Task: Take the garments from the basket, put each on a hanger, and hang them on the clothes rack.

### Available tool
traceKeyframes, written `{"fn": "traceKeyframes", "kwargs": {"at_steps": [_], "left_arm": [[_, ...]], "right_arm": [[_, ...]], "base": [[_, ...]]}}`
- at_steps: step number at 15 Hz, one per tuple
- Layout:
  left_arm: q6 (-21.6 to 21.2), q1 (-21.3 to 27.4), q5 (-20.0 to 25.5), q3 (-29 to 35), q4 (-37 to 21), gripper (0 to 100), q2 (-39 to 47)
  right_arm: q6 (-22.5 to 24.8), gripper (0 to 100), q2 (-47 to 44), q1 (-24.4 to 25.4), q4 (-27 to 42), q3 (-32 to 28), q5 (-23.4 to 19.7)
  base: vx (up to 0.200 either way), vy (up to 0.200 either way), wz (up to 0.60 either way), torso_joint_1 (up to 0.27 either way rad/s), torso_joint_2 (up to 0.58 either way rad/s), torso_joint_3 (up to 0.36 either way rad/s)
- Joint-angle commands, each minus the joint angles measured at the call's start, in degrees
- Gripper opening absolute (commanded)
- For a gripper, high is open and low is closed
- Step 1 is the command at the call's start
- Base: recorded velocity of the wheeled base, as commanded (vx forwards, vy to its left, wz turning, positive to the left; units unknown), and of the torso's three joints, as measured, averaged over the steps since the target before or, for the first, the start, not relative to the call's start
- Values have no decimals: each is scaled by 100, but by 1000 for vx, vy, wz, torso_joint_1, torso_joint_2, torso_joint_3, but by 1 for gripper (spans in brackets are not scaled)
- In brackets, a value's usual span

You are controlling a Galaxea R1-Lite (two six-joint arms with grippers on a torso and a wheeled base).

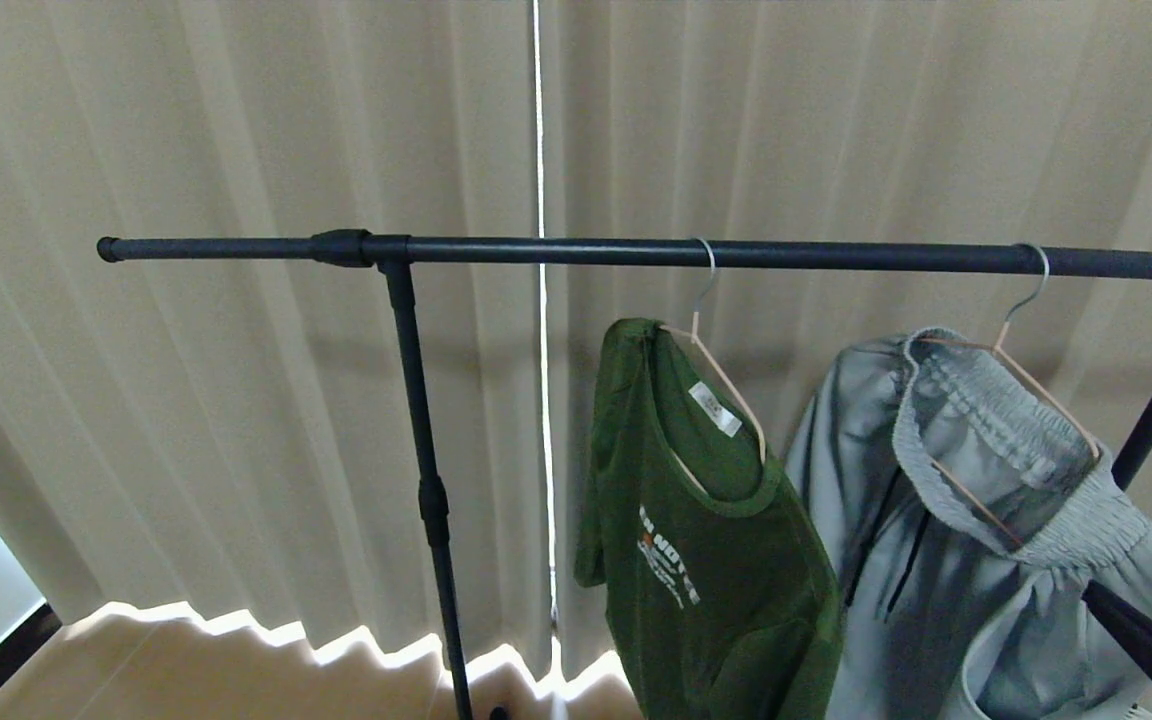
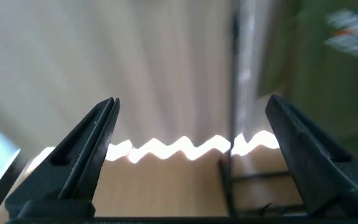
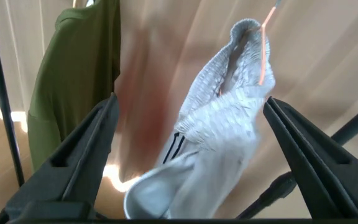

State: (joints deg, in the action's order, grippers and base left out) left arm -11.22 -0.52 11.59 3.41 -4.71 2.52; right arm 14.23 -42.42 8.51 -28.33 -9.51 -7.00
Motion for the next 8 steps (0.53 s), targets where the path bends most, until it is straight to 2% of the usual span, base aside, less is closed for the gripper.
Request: {"fn": "traceKeyframes", "kwargs": {"at_steps": [1, 4, 6, 8], "left_arm": [[5, 70, 71, -60, 31, 100, -235], [40, 79, 431, -34, 22, 100, -244], [76, 79, 836, -34, 22, 100, -244], [251, 79, 1099, -51, 40, 100, -244]], "right_arm": [[1, 100, 191, 2, 65, -34, -3], [177, 100, 208, 10, 108, 2, -12], [230, 100, 208, 10, 108, 19, -12], [238, 100, 217, 2, 117, 37, -3]], "base": [[0, 0, 0, 0, 0, 0], [0, 0, 0, 0, 0, 0], [0, 0, 0, 0, 0, 0], [0, 0, 0, 0, 0, 0]]}}
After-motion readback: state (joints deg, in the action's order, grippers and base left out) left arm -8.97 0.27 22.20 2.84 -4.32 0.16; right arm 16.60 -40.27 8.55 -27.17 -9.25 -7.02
